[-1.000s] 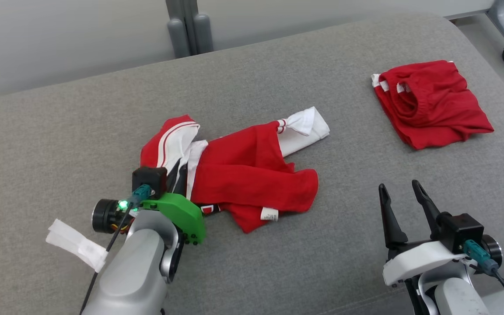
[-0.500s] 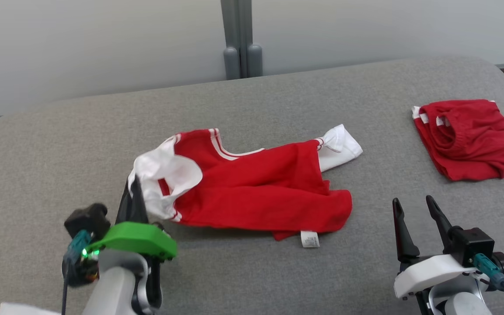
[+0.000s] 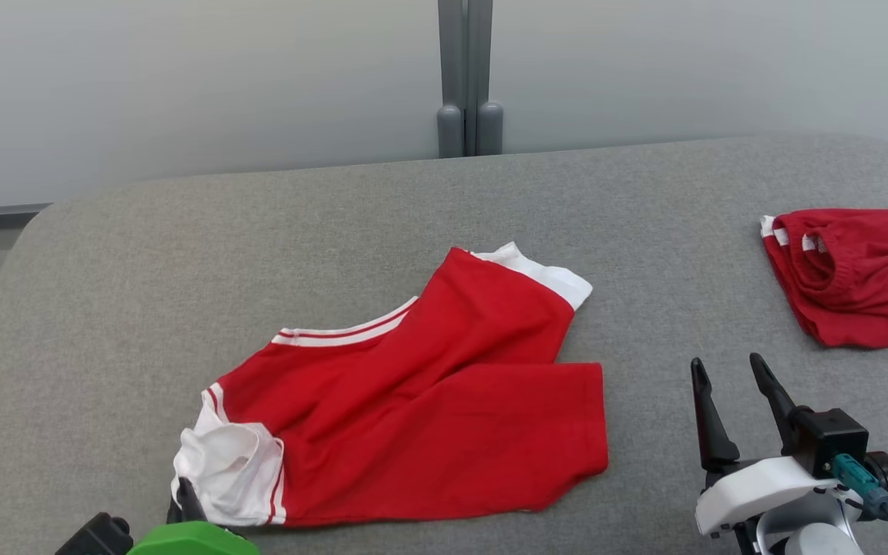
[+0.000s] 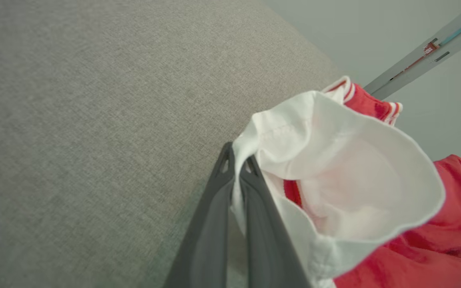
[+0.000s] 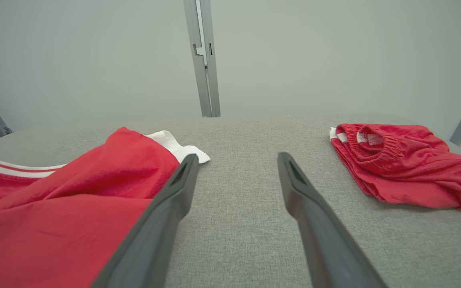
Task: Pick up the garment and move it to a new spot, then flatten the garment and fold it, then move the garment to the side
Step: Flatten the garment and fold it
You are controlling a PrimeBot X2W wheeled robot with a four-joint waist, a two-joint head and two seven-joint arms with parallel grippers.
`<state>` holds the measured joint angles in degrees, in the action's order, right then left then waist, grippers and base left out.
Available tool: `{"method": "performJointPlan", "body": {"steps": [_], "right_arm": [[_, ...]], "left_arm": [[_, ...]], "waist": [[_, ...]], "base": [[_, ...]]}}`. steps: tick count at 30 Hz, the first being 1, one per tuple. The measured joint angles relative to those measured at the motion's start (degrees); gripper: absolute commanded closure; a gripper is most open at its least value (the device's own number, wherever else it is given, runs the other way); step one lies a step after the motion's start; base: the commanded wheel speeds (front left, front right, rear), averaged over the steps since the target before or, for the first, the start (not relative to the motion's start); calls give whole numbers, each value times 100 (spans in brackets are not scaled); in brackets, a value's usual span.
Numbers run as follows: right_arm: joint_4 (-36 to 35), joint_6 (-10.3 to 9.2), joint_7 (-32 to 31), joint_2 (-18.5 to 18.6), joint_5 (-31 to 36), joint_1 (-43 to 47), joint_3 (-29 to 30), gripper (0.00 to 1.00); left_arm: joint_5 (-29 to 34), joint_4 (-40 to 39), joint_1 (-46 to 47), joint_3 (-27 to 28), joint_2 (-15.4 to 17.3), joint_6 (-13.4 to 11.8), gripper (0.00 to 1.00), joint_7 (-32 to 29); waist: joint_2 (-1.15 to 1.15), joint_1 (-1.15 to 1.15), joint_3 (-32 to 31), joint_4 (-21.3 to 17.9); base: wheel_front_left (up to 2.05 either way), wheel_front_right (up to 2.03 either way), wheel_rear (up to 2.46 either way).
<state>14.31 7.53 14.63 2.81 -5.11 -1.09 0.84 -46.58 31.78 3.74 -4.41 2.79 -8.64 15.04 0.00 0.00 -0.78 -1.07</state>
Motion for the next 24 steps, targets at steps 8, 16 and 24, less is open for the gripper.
{"method": "performJointPlan", "body": {"steps": [8, 16, 24], "right_arm": [[21, 0, -25, 1, 24, 79, 49, 0], [53, 0, -25, 1, 22, 83, 81, 0], [155, 0, -80, 2, 40, 85, 109, 0]], "left_arm": [[79, 33, -44, -80, -1, 58, 0, 0], [1522, -975, -47, 114, -1, 158, 0, 1], [2115, -1691, -119, -100, 0, 233, 0, 10]], "waist": [[0, 0, -39, 4], [0, 0, -94, 48], [0, 0, -147, 193]], "base": [[0, 0, 0], [0, 0, 0], [0, 0, 0]]}}
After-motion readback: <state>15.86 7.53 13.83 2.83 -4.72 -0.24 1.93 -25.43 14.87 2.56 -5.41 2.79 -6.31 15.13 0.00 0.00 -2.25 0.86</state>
